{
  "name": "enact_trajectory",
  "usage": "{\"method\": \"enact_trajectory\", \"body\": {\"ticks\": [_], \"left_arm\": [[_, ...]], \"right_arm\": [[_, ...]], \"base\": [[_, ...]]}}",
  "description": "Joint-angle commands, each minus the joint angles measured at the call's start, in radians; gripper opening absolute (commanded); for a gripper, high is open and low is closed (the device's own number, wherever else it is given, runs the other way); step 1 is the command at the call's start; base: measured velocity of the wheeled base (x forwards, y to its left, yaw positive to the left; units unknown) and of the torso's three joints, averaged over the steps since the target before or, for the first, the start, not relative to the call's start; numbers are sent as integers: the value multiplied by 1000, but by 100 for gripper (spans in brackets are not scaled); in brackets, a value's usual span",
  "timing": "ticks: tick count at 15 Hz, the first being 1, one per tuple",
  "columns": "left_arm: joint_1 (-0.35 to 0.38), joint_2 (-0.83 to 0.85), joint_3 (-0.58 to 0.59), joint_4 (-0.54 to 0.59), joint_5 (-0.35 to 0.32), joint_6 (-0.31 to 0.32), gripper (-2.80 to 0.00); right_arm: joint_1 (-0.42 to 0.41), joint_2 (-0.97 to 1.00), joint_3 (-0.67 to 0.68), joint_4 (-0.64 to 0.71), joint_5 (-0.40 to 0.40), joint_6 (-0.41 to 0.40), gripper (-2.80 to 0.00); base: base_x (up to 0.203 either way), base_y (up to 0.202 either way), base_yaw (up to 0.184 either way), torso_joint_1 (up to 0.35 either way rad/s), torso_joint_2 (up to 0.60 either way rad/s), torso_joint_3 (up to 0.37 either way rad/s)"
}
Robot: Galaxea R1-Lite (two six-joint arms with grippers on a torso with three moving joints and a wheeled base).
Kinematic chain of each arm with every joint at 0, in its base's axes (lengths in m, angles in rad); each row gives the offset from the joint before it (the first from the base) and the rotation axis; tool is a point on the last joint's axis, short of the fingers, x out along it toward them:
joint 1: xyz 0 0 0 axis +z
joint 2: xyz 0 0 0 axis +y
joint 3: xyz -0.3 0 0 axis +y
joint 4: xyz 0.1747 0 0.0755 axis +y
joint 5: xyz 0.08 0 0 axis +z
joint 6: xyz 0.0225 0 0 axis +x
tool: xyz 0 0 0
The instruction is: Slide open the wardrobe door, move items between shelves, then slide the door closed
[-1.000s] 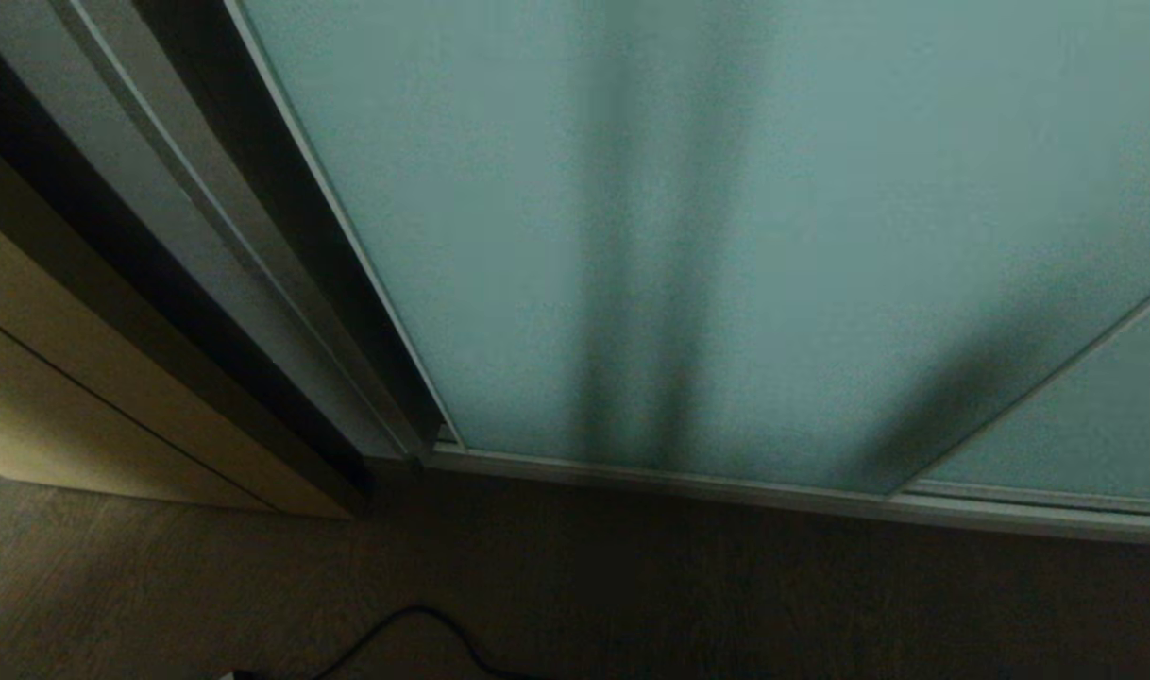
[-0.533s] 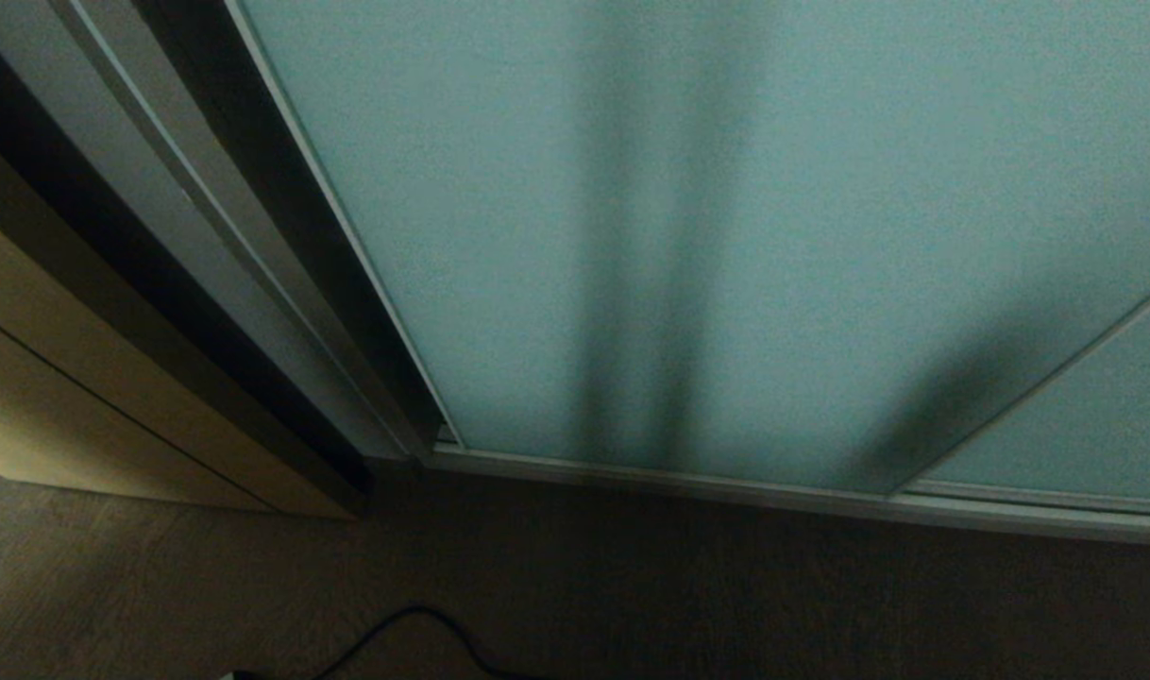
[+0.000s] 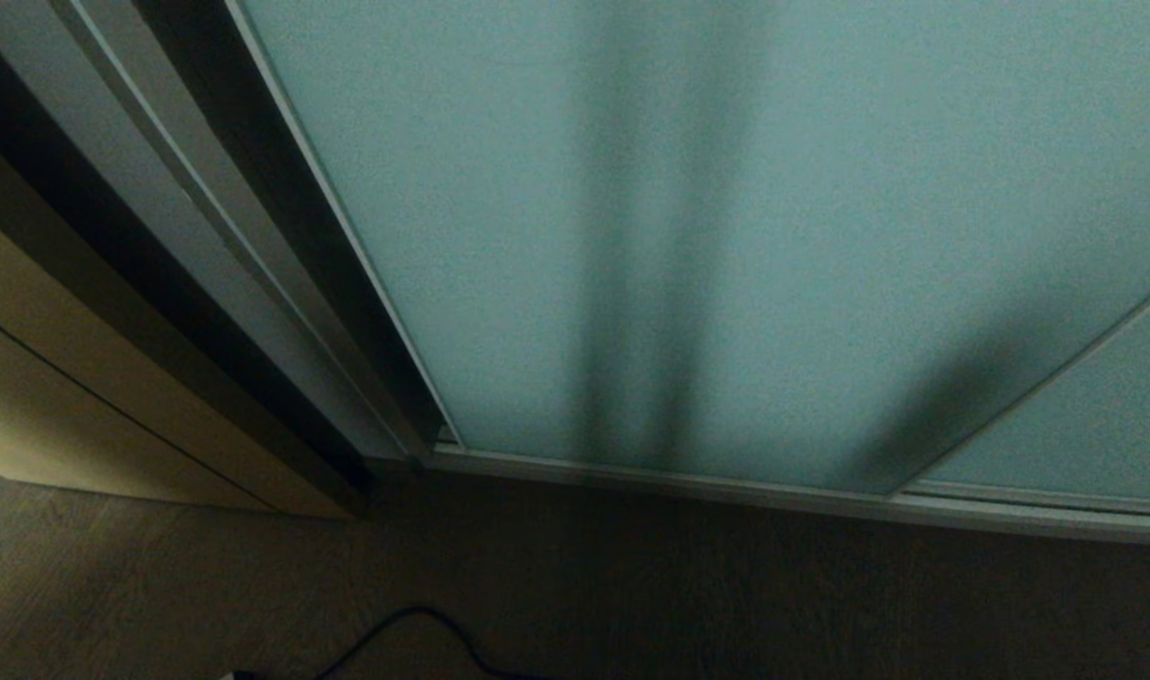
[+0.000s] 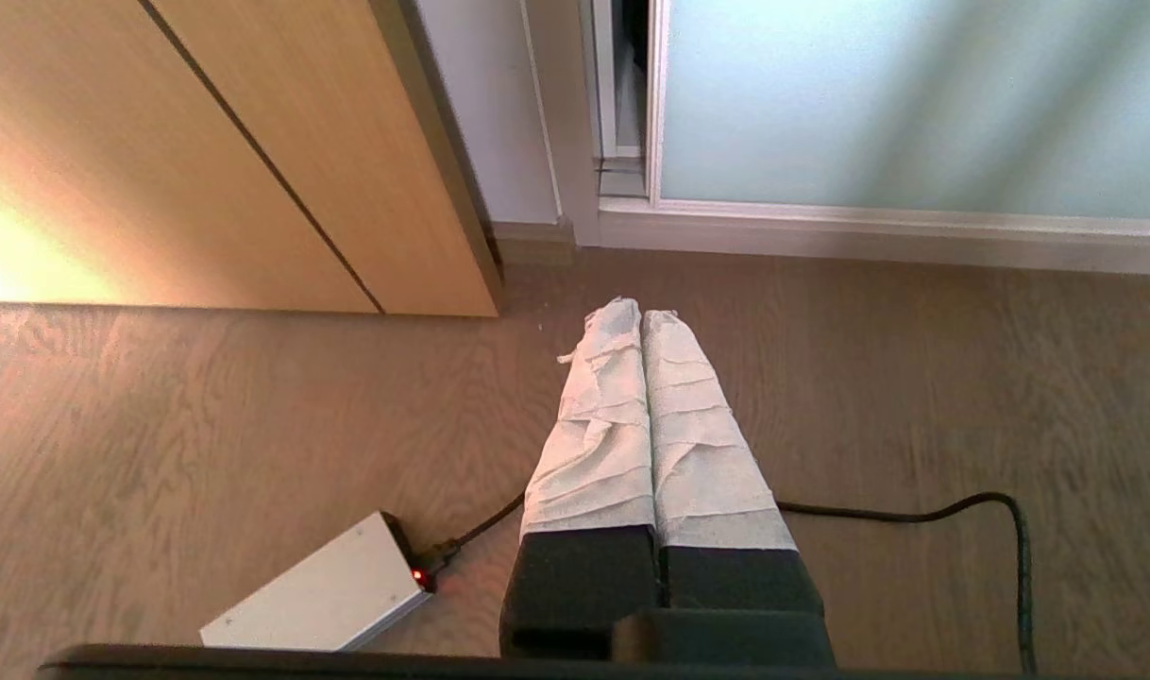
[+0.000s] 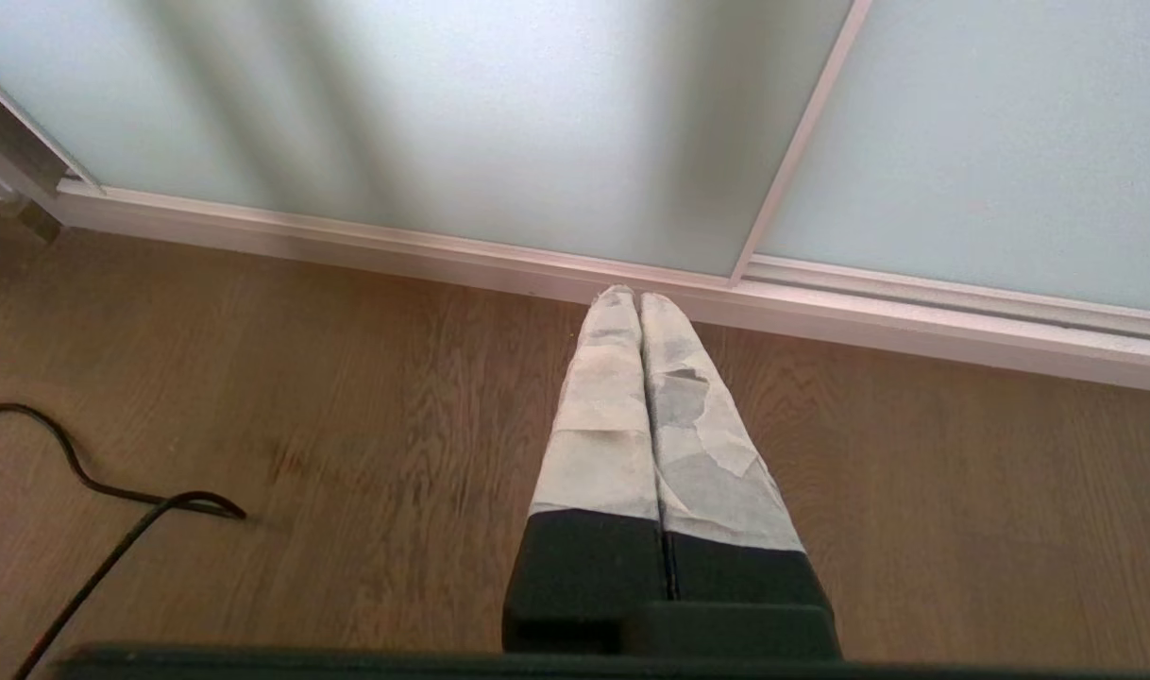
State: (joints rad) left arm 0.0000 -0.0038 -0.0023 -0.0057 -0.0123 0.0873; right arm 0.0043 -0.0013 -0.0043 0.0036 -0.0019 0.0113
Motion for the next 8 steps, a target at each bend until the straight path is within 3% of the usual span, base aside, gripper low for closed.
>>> {"method": "enact_trajectory", "body": {"ticks": [1,8], "left_arm": [[0,3,2,4,0,-4,-280],[0,2,2,4,0,-4,-280]], "right_arm": [[0,0,0,-1,0,-3,-280],[0,0,1,-1,-1,4,-280]], "base": [[0,0,0,0,0,0],[0,0,0,0,0,0]]}}
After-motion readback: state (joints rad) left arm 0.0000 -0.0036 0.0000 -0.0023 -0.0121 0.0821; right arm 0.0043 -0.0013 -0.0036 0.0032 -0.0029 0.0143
